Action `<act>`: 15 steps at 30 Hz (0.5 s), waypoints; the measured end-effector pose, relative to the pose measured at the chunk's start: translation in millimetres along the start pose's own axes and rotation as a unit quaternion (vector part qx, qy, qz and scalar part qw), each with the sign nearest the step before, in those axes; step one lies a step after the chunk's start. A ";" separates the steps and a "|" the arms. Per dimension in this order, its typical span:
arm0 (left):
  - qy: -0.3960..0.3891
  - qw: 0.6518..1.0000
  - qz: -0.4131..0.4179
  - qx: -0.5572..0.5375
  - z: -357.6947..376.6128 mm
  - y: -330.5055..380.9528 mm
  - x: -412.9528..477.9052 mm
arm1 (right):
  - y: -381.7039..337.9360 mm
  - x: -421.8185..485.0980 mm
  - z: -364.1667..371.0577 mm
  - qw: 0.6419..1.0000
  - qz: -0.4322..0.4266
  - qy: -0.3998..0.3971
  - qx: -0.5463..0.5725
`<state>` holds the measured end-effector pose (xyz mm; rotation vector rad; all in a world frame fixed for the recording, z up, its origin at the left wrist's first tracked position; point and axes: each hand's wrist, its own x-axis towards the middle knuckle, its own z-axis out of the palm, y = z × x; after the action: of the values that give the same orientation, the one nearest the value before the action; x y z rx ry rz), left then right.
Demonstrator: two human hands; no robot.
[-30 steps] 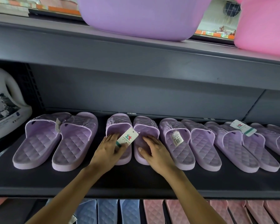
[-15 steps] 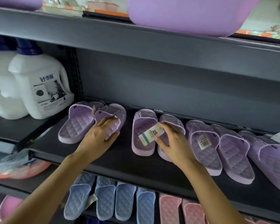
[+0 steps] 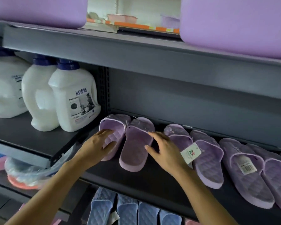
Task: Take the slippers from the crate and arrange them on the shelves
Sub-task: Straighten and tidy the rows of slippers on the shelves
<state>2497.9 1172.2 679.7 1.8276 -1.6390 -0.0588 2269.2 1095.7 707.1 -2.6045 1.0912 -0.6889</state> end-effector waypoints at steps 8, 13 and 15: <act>-0.125 0.985 0.116 0.004 1.3 -30.9 29.8 | -37.1 36.2 31.8 0.999 0.030 0.016 -0.010; -0.149 0.968 0.197 0.042 11.0 -42.4 35.2 | -49.4 53.7 46.7 0.993 0.067 0.096 -0.023; -0.151 0.968 0.195 0.054 15.4 -46.9 36.5 | -54.9 62.8 50.8 0.988 0.094 0.113 -0.043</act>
<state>2539.1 1131.9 658.7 1.5960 -2.2302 -0.0787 2366.7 1090.3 705.2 -2.4943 1.4405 -0.9276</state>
